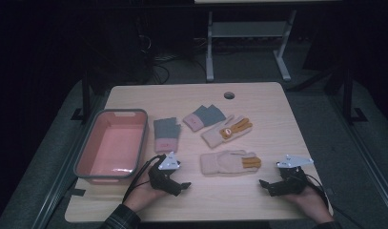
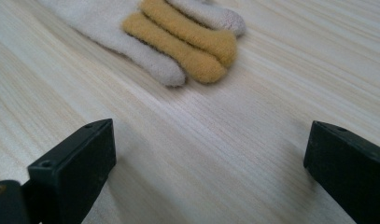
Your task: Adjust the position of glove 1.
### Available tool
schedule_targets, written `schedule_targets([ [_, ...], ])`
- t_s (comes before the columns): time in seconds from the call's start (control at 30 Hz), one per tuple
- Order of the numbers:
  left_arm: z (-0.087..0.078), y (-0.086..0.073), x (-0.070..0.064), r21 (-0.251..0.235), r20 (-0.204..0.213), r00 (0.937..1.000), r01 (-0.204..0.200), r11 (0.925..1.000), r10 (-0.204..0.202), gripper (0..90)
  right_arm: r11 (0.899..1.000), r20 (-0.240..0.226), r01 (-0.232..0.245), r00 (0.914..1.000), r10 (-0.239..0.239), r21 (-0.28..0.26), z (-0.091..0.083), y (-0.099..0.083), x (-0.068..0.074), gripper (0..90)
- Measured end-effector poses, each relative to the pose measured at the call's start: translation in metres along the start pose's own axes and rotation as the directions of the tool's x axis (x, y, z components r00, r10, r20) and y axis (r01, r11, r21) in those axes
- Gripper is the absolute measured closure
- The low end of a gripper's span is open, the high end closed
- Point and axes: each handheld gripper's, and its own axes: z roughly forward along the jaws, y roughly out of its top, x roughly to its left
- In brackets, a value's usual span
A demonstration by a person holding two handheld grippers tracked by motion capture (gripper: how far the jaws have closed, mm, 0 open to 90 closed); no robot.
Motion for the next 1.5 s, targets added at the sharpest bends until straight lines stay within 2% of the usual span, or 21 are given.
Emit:
schedule_targets([
  [0.23, 0.0, 0.0, -0.002, -0.002, -0.017, 0.9998, 0.014, 0.9999, -0.014, 11.3, 1.0, -0.001, 0.001, 1.0, -0.001, -0.001, 0.0, 0.0, 0.0, 2.1],
  [0.5, 0.0, 0.0, -0.001, -0.001, -0.015, 0.9998, 0.013, 0.9999, -0.013, 11.3, 1.0, -0.002, -0.009, 1.0, 0.009, 0.005, 0.001, 0.001, 0.001, 2.2],
  [0.63, 0.0, 0.0, -0.001, -0.001, -0.012, 0.9998, 0.013, 0.9999, -0.013, 11.4, 1.0, -0.007, -0.003, 1.0, 0.004, 0.008, 0.001, 0.004, 0.001, 6.2],
  [0.7, 0.0, 0.0, -0.001, 0.0, -0.012, 0.9998, 0.012, 0.9999, -0.012, 11.4, 1.0, -0.01, -0.02, 0.9998, 0.02, 0.013, 0.0, 0.005, 0.002, 7.8],
  [0.77, 0.0, 0.0, -0.001, 0.0, -0.011, 0.9999, 0.012, 0.9999, -0.012, 11.4, 1.0, -0.019, -0.024, 0.9995, 0.024, 0.009, -0.002, 0.005, 0.003, 13.4],
  [0.9, 0.0, 0.0, -0.001, -0.001, -0.01, 0.9999, 0.01, 0.9999, -0.01, 11.3, 0.999, -0.021, -0.042, 0.9989, 0.042, 0.03, -0.005, 0.007, 0.002, 15.8],
  [0.93, 0.0, 0.0, -0.001, -0.001, -0.01, 0.9999, 0.011, 0.9999, -0.011, 11.3, 0.998, -0.021, -0.056, 0.9982, 0.056, 0.034, -0.006, 0.008, 0.002, 17.2],
  [1.1, 0.0, 0.0, 0.001, 0.002, -0.01, 0.9999, -0.003, 1.0, 0.003, 11.3, 0.998, -0.048, -0.069, 0.9964, 0.069, 0.012, -0.008, 0.018, -0.002, 30.5],
  [1.3, 0.0, 0.0, 0.0, -0.001, -0.009, 1.0, 0.002, 1.0, -0.002, 11.3, 0.998, -0.097, -0.061, 0.9934, 0.062, 0.016, -0.005, 0.029, 0.001, 47.8],
  [1.37, 0.0, 0.0, 0.0, -0.002, -0.009, 1.0, 0.004, 1.0, -0.004, 11.3, 0.999, -0.099, -0.049, 0.9938, 0.05, 0.011, -0.004, 0.032, 0.003, 50.7],
  [1.43, 0.001, 0.001, 0.001, -0.003, -0.009, 1.0, 0.0, 1.0, 0.0, 11.3, 0.999, -0.113, -0.042, 0.9927, 0.043, 0.008, -0.003, 0.036, 0.007, 57.7],
  [1.47, 0.001, 0.001, 0.001, -0.002, -0.009, 1.0, 0.0, 1.0, 0.0, 11.3, 0.999, -0.113, -0.042, 0.9927, 0.043, 0.008, -0.003, 0.036, 0.007, 57.7],
  [1.5, 0.001, 0.001, 0.001, -0.001, -0.009, 1.0, -0.001, 1.0, 0.001, 11.3, 0.999, -0.12, -0.035, 0.9921, 0.035, 0.003, -0.003, 0.038, 0.009, 62.7],
])
